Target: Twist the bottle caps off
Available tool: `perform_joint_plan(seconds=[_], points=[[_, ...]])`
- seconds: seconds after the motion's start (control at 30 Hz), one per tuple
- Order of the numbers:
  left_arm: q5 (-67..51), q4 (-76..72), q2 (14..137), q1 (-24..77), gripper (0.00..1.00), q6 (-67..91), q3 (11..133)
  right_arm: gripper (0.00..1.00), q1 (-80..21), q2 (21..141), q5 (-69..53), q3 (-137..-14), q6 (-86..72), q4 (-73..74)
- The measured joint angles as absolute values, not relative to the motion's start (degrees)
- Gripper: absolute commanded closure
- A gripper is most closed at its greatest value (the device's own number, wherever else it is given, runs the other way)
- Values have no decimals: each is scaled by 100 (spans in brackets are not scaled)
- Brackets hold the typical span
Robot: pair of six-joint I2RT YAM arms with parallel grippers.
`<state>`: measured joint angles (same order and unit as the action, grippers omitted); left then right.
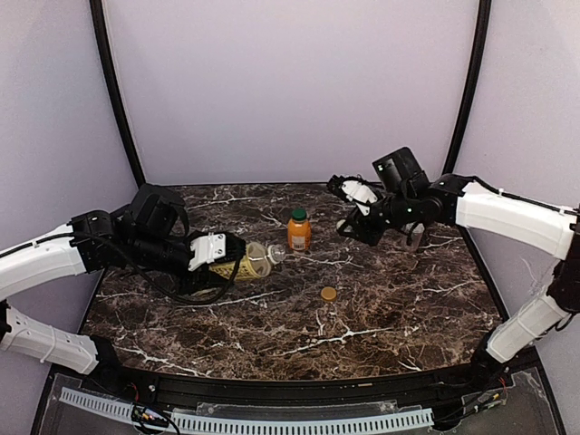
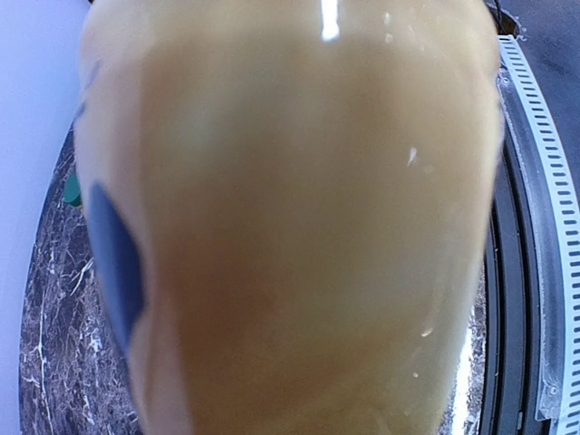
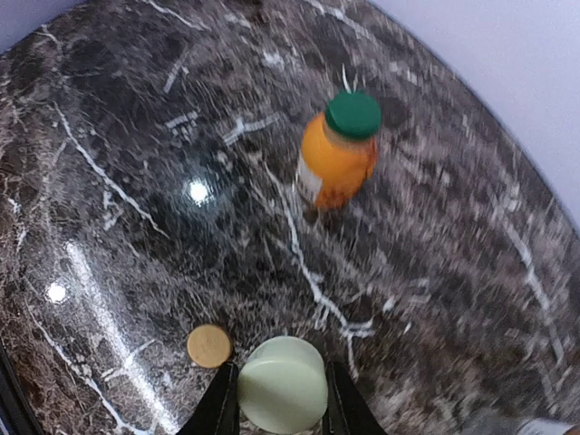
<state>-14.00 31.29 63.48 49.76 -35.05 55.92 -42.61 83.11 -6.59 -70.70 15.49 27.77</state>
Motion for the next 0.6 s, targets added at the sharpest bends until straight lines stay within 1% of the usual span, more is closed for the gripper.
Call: perform_joint_plan(seconds=[0.1,0.23,0.37,0.53,0.57,0.6], points=[[-1260,3048,6329,4976,73,-3472,5590,100,-3992,8748,-646,-6595,495,2954],[-1173,2976,6274,4976,73,-3446,5568,100,-3968,9244,-701,-6141,-355,3173],[-1131,2943,6248,4976,73,-3441,5524,100,-3968,9609,-823,-5942,-832,3223],[-1105,2921,6241,4976,73,-3444,5522,100,-3979,9845,-917,-5889,-1070,3205],[-1103,2921,6241,4976,73,-3441,5520,97,-3992,9865,-915,-5889,-1100,3201],[-1100,2921,6241,4976,73,-3444,5520,91,-3999,9874,-899,-5889,-1116,3197]])
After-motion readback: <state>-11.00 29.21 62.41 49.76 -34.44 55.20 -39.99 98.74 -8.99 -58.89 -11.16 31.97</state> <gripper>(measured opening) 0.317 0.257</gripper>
